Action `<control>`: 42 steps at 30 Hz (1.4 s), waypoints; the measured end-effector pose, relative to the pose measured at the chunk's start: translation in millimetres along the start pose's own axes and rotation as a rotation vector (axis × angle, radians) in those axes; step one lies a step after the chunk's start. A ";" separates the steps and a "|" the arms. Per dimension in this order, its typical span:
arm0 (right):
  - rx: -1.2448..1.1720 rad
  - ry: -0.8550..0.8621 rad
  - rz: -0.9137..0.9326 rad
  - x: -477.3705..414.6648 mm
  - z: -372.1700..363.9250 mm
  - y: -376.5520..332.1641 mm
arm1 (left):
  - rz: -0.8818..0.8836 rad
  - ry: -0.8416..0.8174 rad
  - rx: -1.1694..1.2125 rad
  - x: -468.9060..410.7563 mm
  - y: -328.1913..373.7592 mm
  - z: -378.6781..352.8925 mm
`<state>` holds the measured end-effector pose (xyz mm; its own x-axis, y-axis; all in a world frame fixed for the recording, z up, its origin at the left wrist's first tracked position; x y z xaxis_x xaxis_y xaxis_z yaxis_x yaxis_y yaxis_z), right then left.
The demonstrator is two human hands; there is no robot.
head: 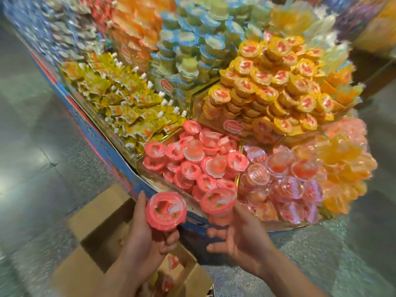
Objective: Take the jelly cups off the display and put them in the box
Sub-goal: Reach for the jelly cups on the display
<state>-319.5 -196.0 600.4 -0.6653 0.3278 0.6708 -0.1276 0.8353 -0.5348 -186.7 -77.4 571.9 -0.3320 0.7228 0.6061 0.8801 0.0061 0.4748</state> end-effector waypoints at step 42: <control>1.808 0.408 0.585 -137.0 49.6 -60.2 | -0.519 0.465 -0.863 -106.9 34.0 0.1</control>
<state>-257.2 -313.1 515.2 -0.7500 0.6420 0.1593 -0.6526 -0.6789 -0.3364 -121.2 -154.4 523.2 -0.8462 0.4408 0.2994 0.1252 -0.3817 0.9158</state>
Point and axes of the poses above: each hand's wrist, its own x-axis away from the middle knuckle, its own z-axis out of the back of the hand, y = z × x, the point moved 4 cm from there along -x, towards the middle knuckle, and after that the axes turned 5 degrees about -y, right-handed, at the moved point
